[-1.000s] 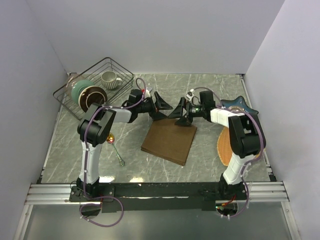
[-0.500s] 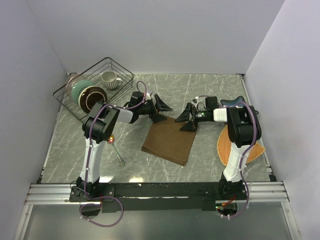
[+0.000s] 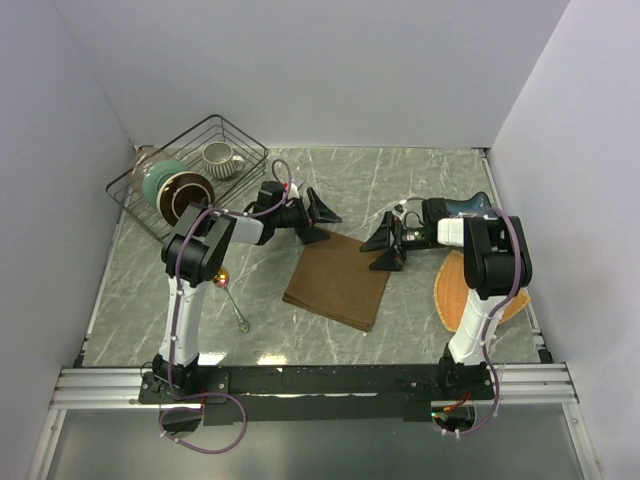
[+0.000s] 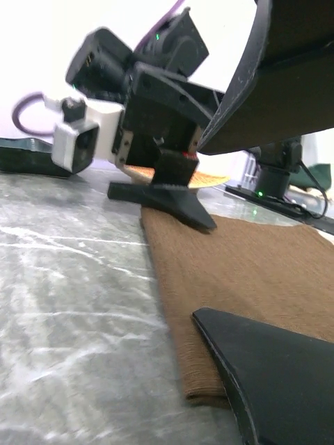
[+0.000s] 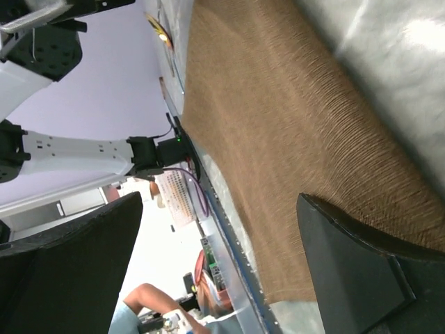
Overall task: Fold the napkin into a case and place the utensils inside
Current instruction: Smooth out the square-folded napkin at the center of the board.
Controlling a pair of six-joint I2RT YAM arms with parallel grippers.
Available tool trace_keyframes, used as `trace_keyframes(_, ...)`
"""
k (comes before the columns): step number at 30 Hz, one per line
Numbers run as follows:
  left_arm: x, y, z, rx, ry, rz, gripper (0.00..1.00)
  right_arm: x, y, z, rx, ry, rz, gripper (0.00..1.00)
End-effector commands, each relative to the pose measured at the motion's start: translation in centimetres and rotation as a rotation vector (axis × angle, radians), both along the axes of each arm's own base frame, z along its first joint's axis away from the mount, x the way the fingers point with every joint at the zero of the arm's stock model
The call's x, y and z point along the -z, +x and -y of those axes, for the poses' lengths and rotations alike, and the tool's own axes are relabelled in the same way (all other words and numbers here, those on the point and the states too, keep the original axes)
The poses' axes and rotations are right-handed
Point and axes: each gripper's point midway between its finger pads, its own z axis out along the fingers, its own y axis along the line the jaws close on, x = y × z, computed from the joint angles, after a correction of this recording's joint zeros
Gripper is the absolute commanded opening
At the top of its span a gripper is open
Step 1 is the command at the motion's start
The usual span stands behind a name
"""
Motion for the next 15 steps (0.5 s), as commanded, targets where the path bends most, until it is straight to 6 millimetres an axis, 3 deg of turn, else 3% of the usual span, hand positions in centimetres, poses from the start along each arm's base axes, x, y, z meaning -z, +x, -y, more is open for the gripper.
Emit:
trace_keyframes(1,-5.3,-1.6,0.2,0.064,-0.029,0.130,0.99,-5.1,0.6,-0.2,0.029,0.016,0.102,1.00)
trace_keyframes(3,-5.9,-3.7,0.2,0.107,-0.031,0.130,0.99,-6.2,0.8,-0.8,0.032,0.023,0.134,1.00)
trace_keyframes(4,-7.1,-4.6,0.0,0.121,-0.029,0.140,0.99,-6.8,0.8,-1.1,0.040,0.026,0.129,1.00)
trace_keyframes(6,-6.5,-6.9,-0.5,0.155,-0.008,0.114,0.99,-7.0,0.8,-2.0,0.030,0.025,0.144,1.00)
trace_keyframes(7,-7.2,-7.8,-0.7,0.163,-0.013,0.117,0.99,-6.8,0.8,-2.2,0.037,0.024,0.131,1.00)
trace_keyframes(11,-4.3,-11.5,-2.1,0.173,0.024,0.016,0.99,-4.5,0.9,-2.9,0.030,0.005,0.099,1.00)
trace_keyframes(15,-0.8,-12.8,-3.3,0.181,0.092,-0.017,0.99,-1.0,0.8,-2.4,0.021,-0.069,0.065,1.00)
